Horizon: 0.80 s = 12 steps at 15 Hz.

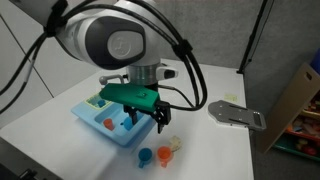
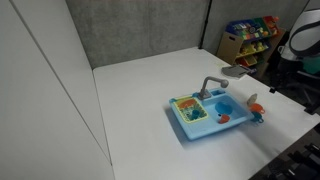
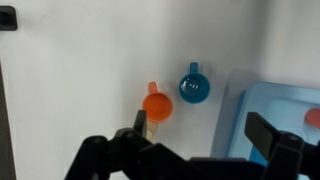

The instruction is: Put the blue cup on the table

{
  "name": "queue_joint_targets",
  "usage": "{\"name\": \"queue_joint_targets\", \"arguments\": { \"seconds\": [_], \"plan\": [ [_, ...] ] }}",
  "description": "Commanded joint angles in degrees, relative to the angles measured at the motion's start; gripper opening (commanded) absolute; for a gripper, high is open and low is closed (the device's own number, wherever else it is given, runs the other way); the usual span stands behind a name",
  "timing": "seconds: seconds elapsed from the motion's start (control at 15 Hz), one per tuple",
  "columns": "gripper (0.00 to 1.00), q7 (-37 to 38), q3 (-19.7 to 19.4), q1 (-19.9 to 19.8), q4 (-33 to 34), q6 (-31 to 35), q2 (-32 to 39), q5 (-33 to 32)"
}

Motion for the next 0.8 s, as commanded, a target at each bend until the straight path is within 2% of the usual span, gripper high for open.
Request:
{"name": "queue_joint_targets", "arguments": {
  "seconds": [0.0, 0.47, 0.73],
  "plan": [
    [1.0, -4.62, -0.05, -0.41, -5.22, -0.58, -7.51, -0.58],
    [1.0, -7.05, -0.77, 0.47, -11.77, -1.3, -17.11, -1.82],
    [1.0, -5.62, -0.73, 0.94, -15.98, -1.6, -22.69, -4.24]
  ]
}}
